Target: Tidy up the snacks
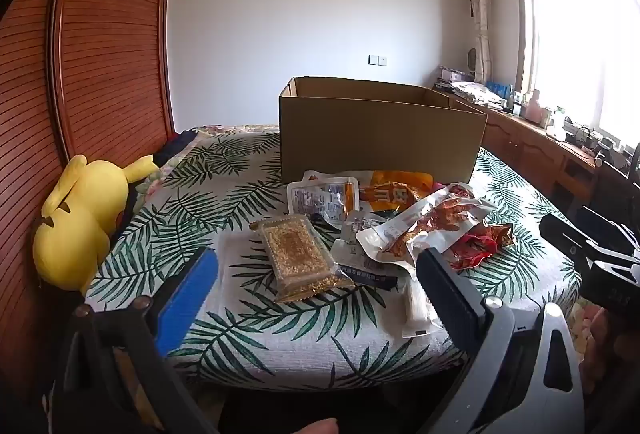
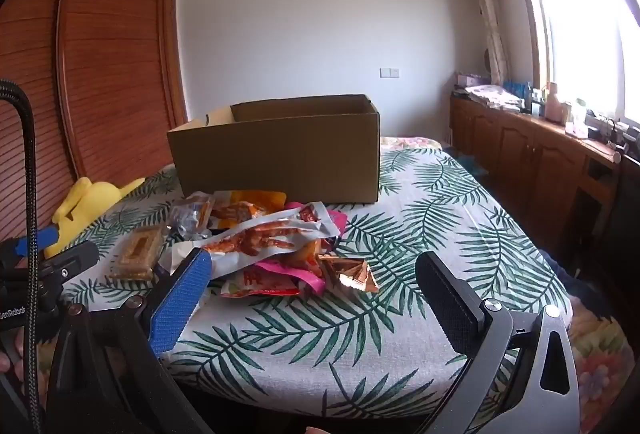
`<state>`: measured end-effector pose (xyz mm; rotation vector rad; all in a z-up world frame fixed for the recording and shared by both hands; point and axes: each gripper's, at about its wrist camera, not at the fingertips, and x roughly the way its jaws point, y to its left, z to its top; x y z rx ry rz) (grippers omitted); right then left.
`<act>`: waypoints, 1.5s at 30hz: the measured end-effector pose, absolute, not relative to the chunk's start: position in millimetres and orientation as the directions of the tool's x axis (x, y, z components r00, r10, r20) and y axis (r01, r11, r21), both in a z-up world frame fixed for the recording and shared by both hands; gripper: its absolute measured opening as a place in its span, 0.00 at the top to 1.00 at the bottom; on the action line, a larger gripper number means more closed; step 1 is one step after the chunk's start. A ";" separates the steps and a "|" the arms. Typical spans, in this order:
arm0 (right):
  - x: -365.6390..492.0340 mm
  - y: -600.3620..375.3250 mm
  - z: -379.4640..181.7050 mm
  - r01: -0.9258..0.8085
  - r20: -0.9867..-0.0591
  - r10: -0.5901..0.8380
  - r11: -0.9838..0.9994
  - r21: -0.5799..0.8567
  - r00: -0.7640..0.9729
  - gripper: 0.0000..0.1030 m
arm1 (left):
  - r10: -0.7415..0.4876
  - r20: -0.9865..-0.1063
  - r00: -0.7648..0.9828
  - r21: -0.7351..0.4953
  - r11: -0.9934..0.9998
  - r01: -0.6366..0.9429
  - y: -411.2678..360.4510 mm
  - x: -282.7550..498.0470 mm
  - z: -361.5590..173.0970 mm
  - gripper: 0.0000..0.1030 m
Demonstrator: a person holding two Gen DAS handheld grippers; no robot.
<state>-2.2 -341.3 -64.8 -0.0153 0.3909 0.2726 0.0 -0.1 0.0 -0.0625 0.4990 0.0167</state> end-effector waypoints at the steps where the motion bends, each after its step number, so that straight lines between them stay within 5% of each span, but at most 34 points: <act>1: -2.7 -341.3 -65.0 -0.266 -0.379 0.261 0.963 0.040 0.888 0.00 | 0.002 -0.479 0.878 -0.055 0.998 -0.032 0.0 0.0 0.1 0.02; 45: -7.9 -350.0 -62.1 -0.258 -0.366 0.256 0.965 0.045 0.895 0.00 | 0.000 -0.461 0.887 -0.053 0.998 -0.028 0.6 -3.0 10.9 0.02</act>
